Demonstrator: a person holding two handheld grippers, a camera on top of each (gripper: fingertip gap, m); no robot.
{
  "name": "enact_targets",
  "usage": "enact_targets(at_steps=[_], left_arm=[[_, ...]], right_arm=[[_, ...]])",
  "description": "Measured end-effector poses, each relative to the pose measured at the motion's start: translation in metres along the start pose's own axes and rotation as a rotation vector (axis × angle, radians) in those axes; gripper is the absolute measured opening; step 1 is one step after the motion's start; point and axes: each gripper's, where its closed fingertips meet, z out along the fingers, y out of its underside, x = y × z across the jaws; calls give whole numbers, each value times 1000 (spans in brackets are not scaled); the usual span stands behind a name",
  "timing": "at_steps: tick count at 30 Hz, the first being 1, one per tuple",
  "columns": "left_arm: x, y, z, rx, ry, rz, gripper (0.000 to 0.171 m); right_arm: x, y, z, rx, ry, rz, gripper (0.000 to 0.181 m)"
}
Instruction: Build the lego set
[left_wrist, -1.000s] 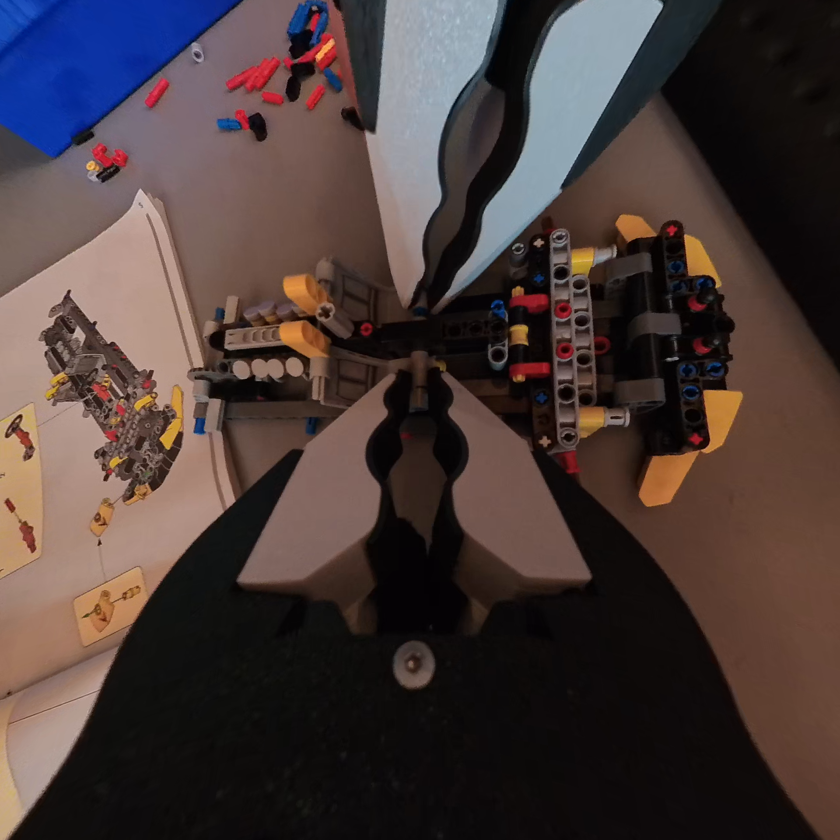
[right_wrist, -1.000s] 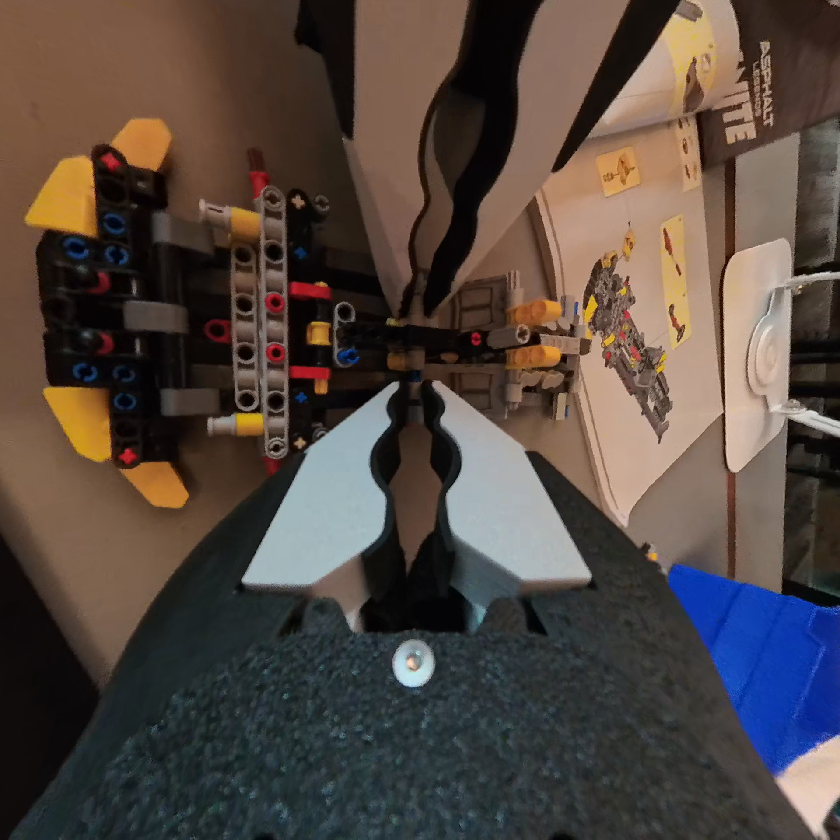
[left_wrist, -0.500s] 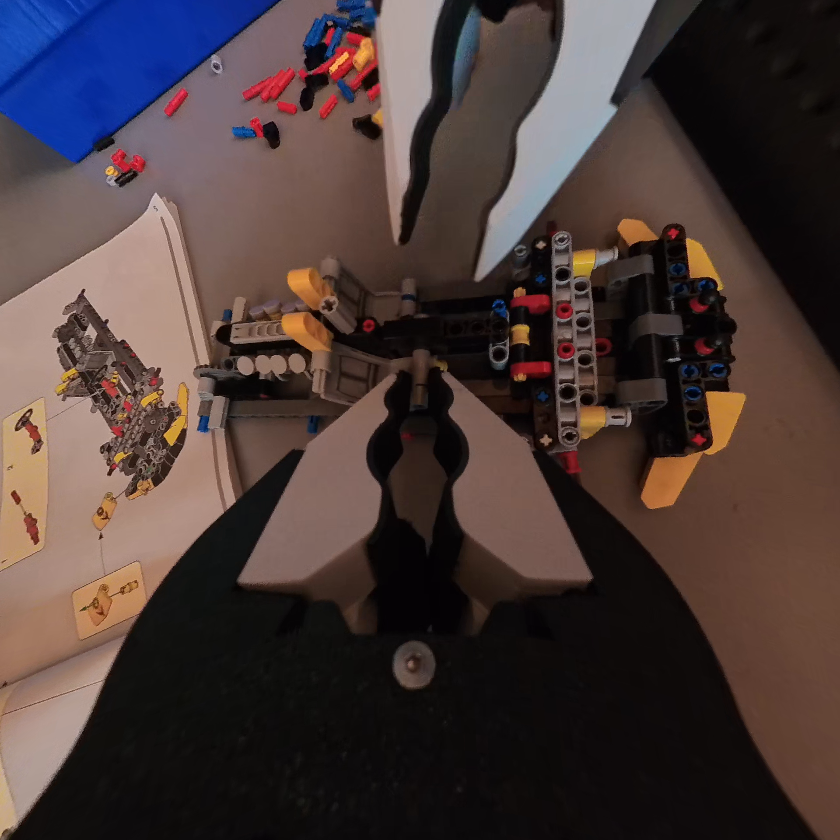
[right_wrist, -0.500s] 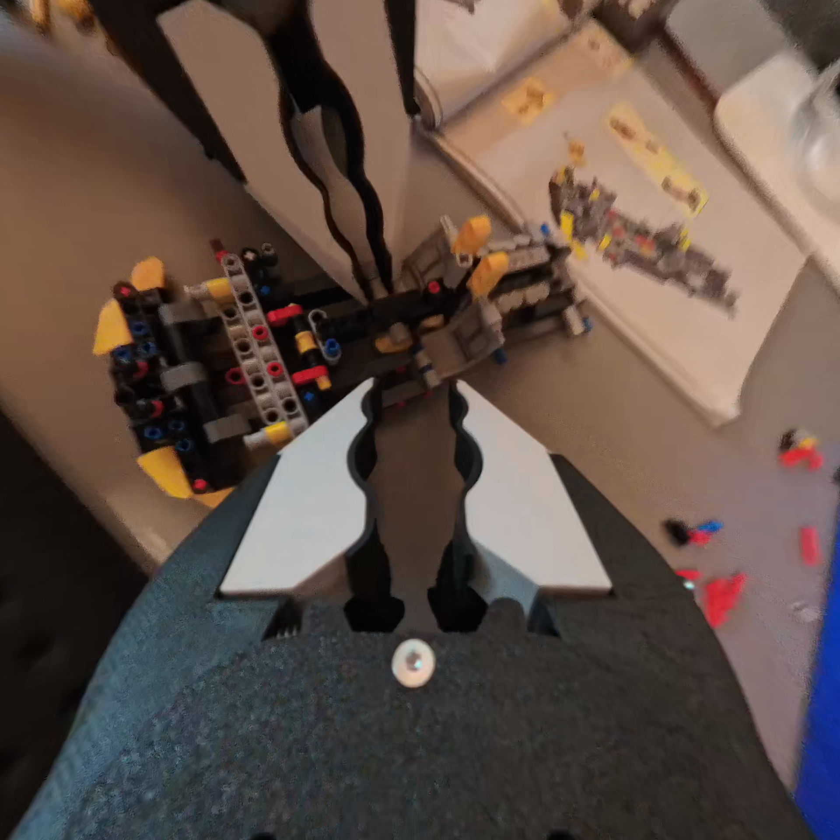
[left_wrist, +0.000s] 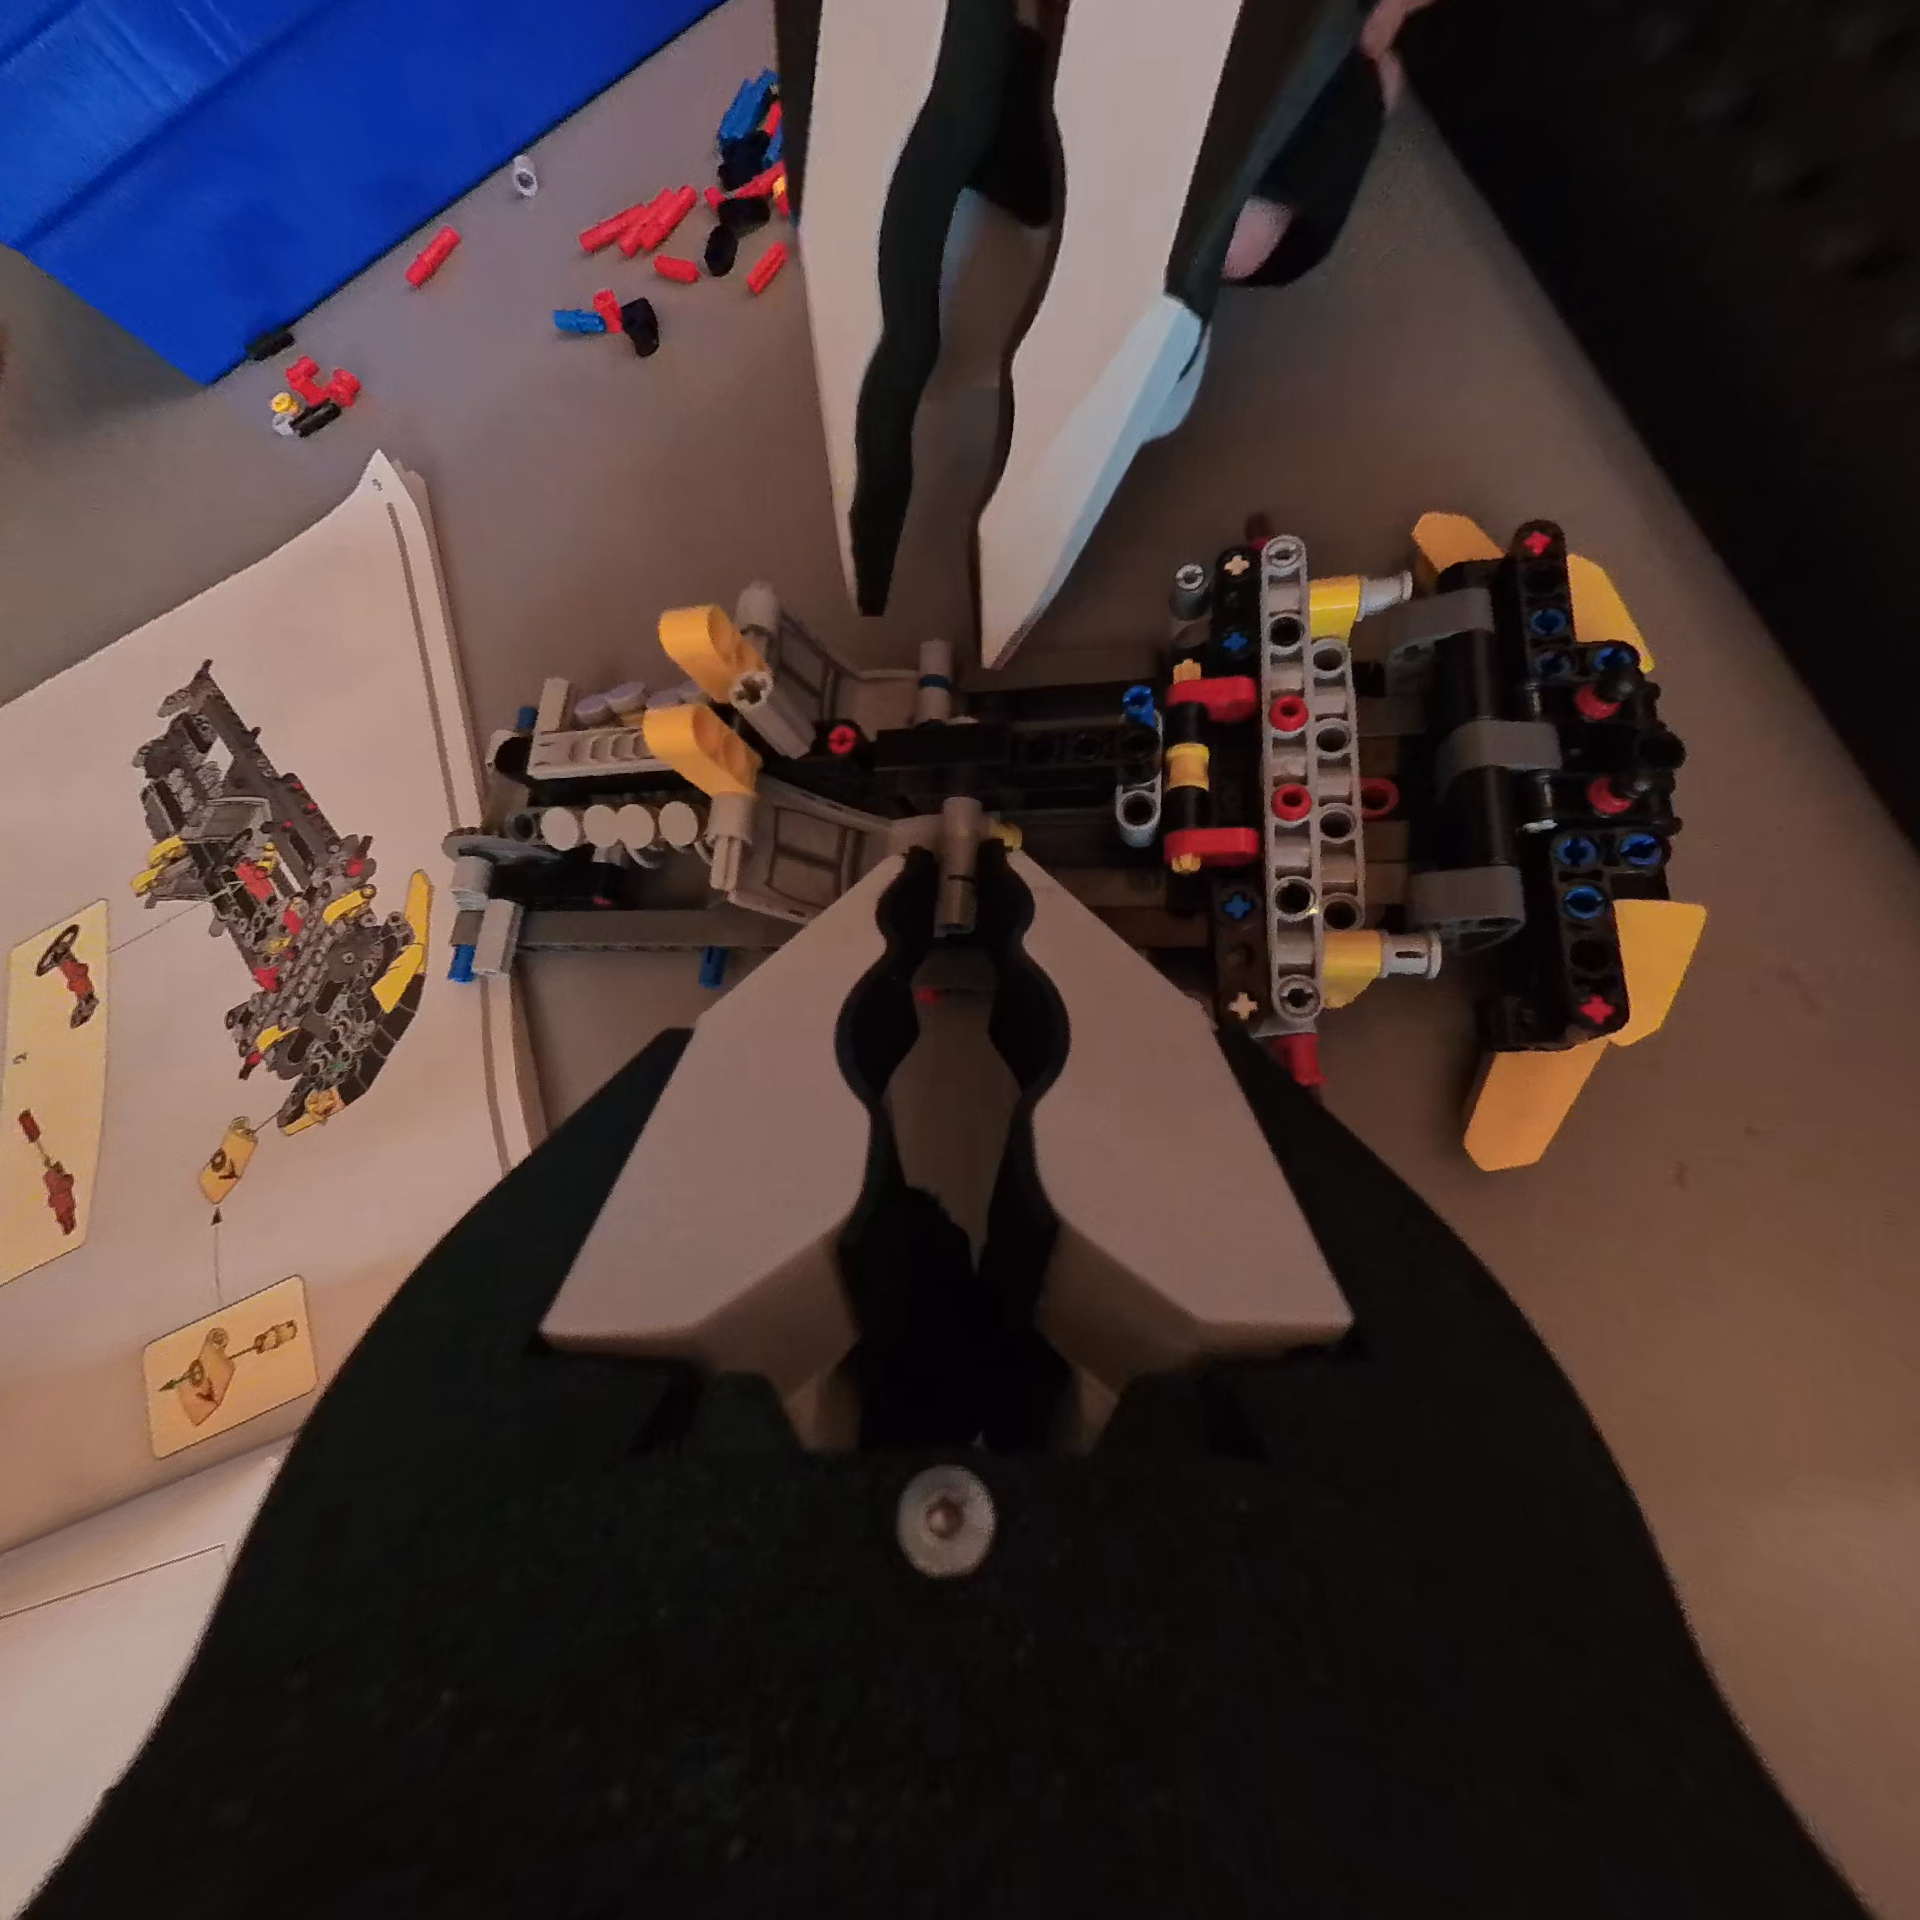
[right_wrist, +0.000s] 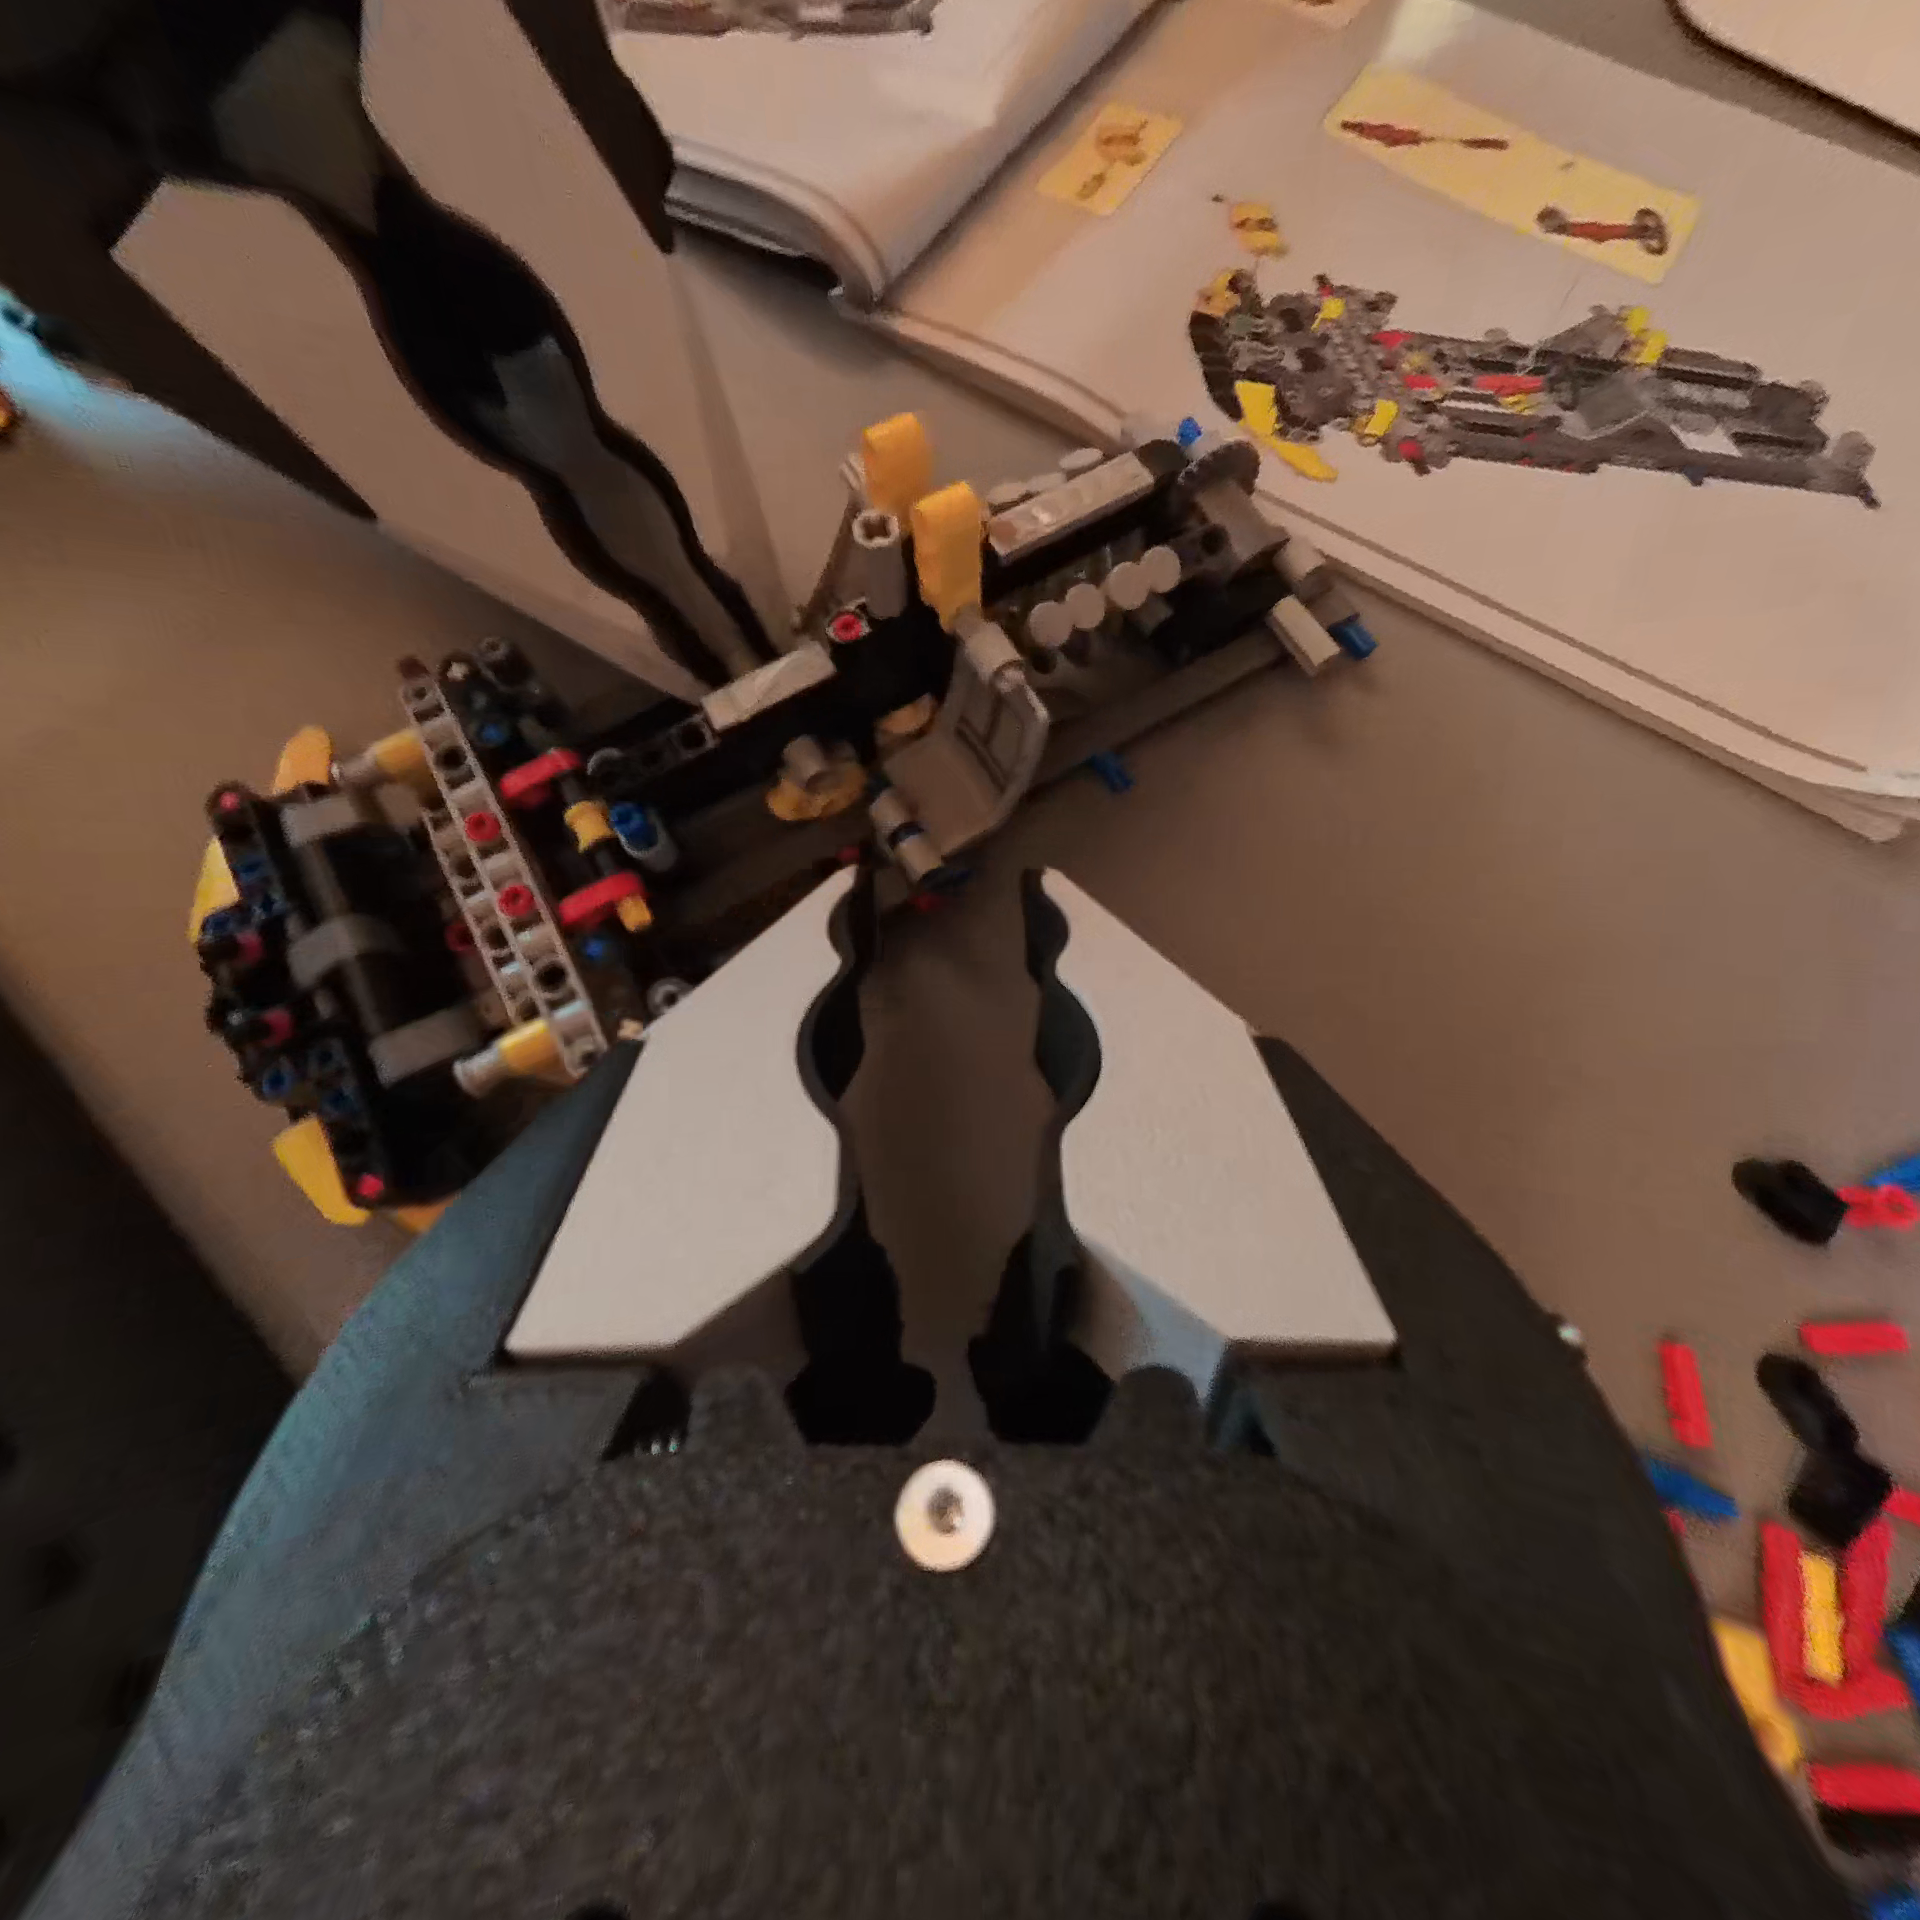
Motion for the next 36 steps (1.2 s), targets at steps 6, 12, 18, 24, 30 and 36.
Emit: enact_targets(at_steps=[6,12,18,24,30,36], left_arm=[[0,0,0,-1,11,-16,5],[0,0,0,-5,8,-10,5],[2,-1,0,6,27,-11,6],[2,-1,1,-21,4,20,5],[2,-2,1,-42,-12,2,6],[0,2,-10,-68,-41,-11,20]], right_arm=[[-4,-2,11,-13,-212,-22,38],[-4,-4,15,-24,-297,45,25],[-5,-2,12,-12,-296,12,24],[-4,-2,10,-7,-301,75,24],[-10,-4,4,-37,-243,130,26],[-21,-2,-6,-74,-248,137,25]])
